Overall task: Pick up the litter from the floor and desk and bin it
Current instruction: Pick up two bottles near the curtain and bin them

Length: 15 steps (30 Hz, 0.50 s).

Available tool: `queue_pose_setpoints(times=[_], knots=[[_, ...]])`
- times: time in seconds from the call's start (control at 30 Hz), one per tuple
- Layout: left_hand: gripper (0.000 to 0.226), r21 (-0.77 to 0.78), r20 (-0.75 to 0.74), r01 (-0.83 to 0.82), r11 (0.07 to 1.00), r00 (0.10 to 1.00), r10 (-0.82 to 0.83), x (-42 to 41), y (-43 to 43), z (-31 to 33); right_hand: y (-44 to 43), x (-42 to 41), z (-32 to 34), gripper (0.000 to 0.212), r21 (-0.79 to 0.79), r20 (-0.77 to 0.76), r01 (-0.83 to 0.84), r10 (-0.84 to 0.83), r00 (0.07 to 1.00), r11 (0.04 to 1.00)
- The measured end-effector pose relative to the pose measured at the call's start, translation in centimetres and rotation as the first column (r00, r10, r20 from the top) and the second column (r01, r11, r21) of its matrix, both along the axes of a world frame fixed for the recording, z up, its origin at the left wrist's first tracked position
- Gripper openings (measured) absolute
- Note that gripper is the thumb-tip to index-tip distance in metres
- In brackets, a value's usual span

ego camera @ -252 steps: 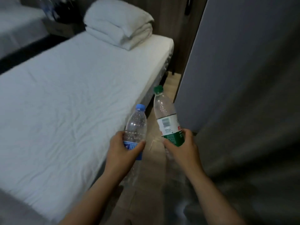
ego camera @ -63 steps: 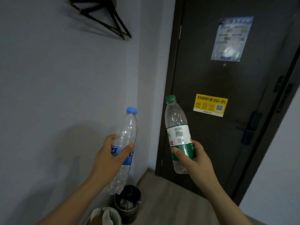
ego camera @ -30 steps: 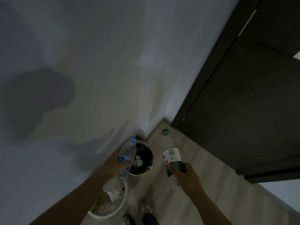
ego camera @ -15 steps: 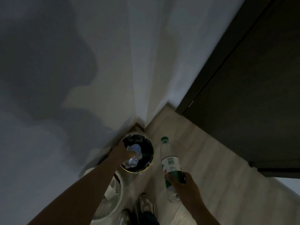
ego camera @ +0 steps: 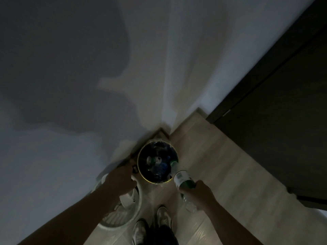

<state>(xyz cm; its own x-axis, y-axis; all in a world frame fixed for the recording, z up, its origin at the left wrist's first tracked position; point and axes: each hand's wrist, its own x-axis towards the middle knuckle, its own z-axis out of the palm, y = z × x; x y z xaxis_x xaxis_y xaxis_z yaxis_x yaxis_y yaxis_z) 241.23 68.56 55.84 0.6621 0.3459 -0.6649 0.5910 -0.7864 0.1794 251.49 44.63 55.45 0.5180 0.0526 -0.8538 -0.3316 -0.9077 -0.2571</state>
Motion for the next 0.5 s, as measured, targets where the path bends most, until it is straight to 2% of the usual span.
queue_pose_setpoints(times=[0.13,0.23,0.33,0.5], knots=[[0.050,0.032,-0.071,0.065,0.997,0.996,-0.062,-2.5,1.5,0.1,4.3,1.5,-0.3,0.071,-0.004,-0.010,-0.077,0.077,0.997,0.997],[0.049,0.069,-0.049,0.038,0.997,0.998,-0.034,-3.6,2.1,0.5,7.5,1.7,0.1,0.068,0.035,0.093,-0.151,0.147,0.985,0.988],[0.043,0.077,-0.004,-0.016,0.997,1.000,0.016,-4.6,2.5,1.1,9.2,1.1,0.8,0.060,0.038,0.215,-0.301,0.286,0.934,0.953],[0.050,0.041,0.005,-0.052,0.998,0.999,0.051,-6.2,2.3,2.9,9.0,-0.2,3.0,0.056,-0.016,0.292,-0.556,0.535,0.793,0.831]])
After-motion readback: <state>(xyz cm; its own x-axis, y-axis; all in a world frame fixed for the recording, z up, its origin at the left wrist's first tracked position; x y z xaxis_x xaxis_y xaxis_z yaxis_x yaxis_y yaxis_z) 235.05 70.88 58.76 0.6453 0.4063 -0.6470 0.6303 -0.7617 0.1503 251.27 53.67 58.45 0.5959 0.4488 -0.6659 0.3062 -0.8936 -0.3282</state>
